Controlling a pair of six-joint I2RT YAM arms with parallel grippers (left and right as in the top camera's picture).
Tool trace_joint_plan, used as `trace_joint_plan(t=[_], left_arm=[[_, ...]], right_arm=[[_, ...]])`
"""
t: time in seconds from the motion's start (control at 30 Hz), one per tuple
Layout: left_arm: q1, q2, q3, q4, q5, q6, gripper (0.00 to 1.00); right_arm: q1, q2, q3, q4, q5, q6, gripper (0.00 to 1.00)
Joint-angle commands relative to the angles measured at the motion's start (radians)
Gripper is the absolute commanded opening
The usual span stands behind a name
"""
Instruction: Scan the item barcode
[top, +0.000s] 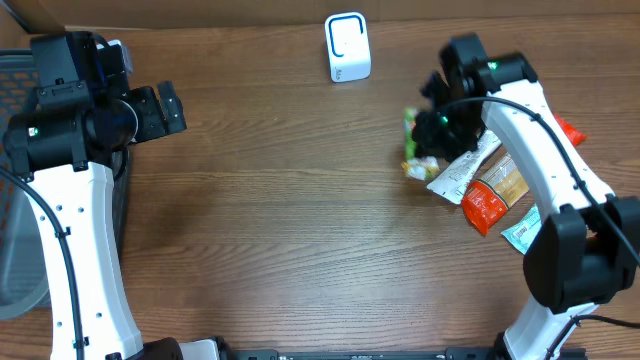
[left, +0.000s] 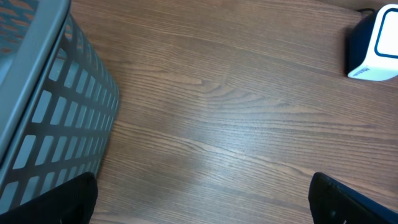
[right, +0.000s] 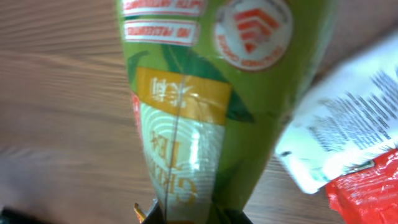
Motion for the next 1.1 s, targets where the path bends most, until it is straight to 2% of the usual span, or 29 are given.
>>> trace_joint_plan(t=[0.0,0.1,0.13,0.2,0.3,0.33,0.6,0.8,1.07], left_arm=[[0.003,0.005,0.024,0.001,-0.006,0.011,1.00],[0.003,0.005,0.024,0.001,-0.006,0.011,1.00],[0.003,0.005,0.024,0.001,-0.006,0.011,1.00],[0.003,0.005,0.024,0.001,-0.006,0.011,1.00],[0.003,0.005,0.024,0.001,-0.006,0.011,0.99],[0.003,0.005,0.024,0.001,-0.006,0.011,0.99],[0.003,0.005,0.024,0.001,-0.006,0.011,1.00],[0.003,0.005,0.024,0.001,-0.006,0.011,1.00],[0.003,0.005,0.024,0.001,-0.006,0.011,0.99]], right_arm=[[-0.064,-0.014,-0.113,0.056,-0.015,0.041,0.04],[-0.114,-0.014,-0.187,0.088,-0.019,0.041,0.04],[-0.138,-0.014,-0.202,0.079,-0.019,0.036,0.07],[-0.154,-0.015,-0.202,0.065,-0.019,0.029,0.16],[-0.160,-0.021,-0.202,0.052,-0.018,0.011,0.38],[-0.160,-0.023,-0.202,0.052,-0.018,0.011,0.41],[-0.160,-0.106,-0.172,0.044,-0.019,0.011,0.44],[-0.159,-0.259,-0.109,0.000,-0.019,0.012,0.55],[-0.156,-0.476,-0.085,0.000,-0.137,0.011,0.56]])
